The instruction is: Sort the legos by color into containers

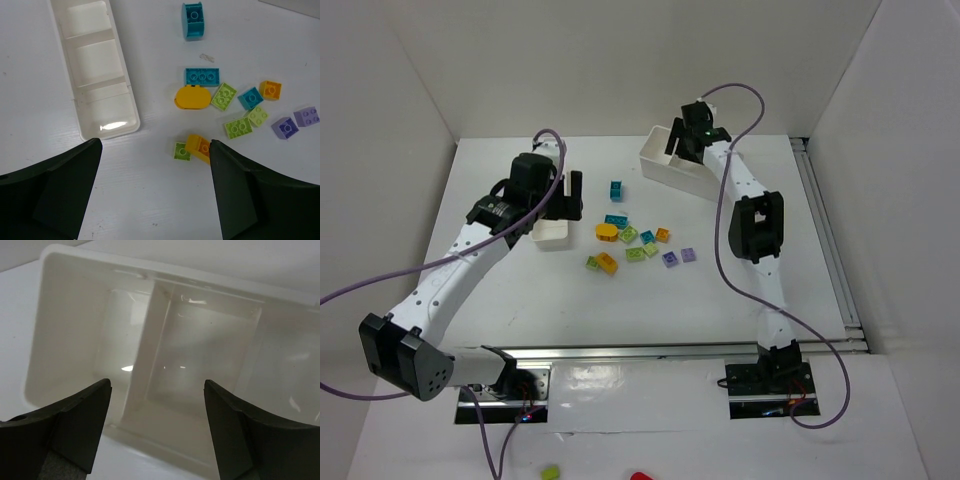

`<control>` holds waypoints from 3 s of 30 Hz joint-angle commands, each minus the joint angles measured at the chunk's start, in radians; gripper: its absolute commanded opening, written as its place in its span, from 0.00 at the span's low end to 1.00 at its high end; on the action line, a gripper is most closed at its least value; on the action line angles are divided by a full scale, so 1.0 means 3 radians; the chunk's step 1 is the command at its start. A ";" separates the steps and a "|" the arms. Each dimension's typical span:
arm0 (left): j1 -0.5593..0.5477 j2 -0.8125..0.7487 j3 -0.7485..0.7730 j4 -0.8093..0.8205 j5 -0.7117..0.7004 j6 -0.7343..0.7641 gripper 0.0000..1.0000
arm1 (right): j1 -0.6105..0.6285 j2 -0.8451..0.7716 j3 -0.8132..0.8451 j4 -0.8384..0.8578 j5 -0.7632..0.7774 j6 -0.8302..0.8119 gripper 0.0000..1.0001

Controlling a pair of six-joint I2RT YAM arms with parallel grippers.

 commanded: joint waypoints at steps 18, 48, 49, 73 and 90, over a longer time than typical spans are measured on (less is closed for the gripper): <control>-0.0013 -0.0123 -0.0058 -0.0040 0.0094 -0.0049 0.97 | 0.0455 -0.0287 -0.0684 -0.0013 -0.0198 0.0027 0.78; -0.0074 0.0188 -0.0375 -0.0183 0.0237 -0.0192 0.95 | 0.1125 -0.3120 -0.4110 0.0202 0.0733 0.0528 0.88; -0.0074 0.0234 -0.0375 -0.0183 0.0237 -0.0263 0.94 | 0.1125 -0.3160 -0.4217 0.0283 0.0581 0.0483 0.88; -0.0228 0.0638 -0.0626 -0.0214 0.0370 -0.0714 0.84 | 0.0737 -0.2297 -0.4546 0.1245 0.0247 -0.0013 0.61; -0.0228 0.0838 -0.0284 -0.0372 0.0196 -0.0647 0.90 | 0.0844 -0.2895 -0.3723 0.0616 0.0589 0.0053 0.23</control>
